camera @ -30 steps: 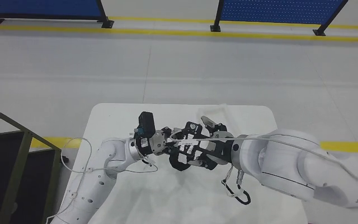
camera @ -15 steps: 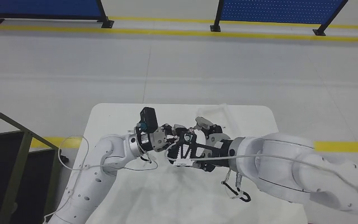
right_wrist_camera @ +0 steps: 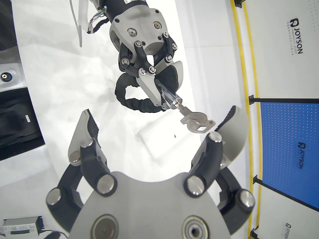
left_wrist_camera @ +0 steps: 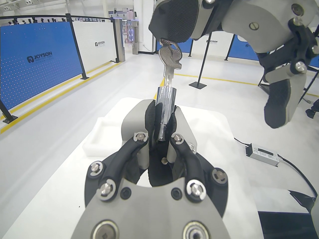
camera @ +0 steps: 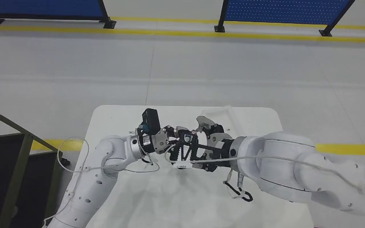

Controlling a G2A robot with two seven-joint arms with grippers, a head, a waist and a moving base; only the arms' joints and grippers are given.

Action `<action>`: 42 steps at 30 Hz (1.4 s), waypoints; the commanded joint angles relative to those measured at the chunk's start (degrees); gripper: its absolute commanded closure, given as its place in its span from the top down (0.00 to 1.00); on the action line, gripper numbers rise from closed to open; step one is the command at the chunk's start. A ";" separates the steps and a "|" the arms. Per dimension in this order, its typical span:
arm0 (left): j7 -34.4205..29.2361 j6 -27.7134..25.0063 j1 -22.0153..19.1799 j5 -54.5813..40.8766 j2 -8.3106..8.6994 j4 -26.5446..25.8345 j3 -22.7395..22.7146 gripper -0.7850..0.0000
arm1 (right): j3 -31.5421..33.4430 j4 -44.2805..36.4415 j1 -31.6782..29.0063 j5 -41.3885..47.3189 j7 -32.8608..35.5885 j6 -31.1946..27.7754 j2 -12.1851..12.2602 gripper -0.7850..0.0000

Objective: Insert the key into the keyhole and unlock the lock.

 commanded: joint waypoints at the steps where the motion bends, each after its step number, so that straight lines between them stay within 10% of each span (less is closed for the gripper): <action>1: -0.54 -0.42 0.29 -0.38 0.18 -0.31 -0.54 0.00 | 0.58 0.92 -0.61 -1.38 -1.66 -5.04 0.29 1.00; 6: -3.63 -1.81 1.28 -2.57 0.79 -1.86 -2.00 0.00 | 2.97 1.96 -1.75 -4.43 -4.31 -14.48 1.20 1.00; 18: -20.35 -4.75 -0.32 -14.17 3.16 -5.70 -5.35 0.00 | 4.25 2.68 -2.56 -3.71 -6.26 -15.63 1.50 1.00; 32: -39.00 -4.75 -9.35 -28.07 5.65 -0.21 -0.51 0.00 | 6.23 8.98 -8.55 -15.23 -24.99 -29.09 1.58 1.00; 37: -42.94 -4.75 -11.06 -33.68 6.36 0.88 1.90 0.00 | 7.13 8.78 -10.89 -21.55 -28.18 -29.02 1.71 0.47; 42: -44.97 -4.75 -11.64 -36.73 7.07 1.25 2.96 0.00 | 8.32 8.73 -13.52 -25.02 -29.23 -28.19 2.03 0.36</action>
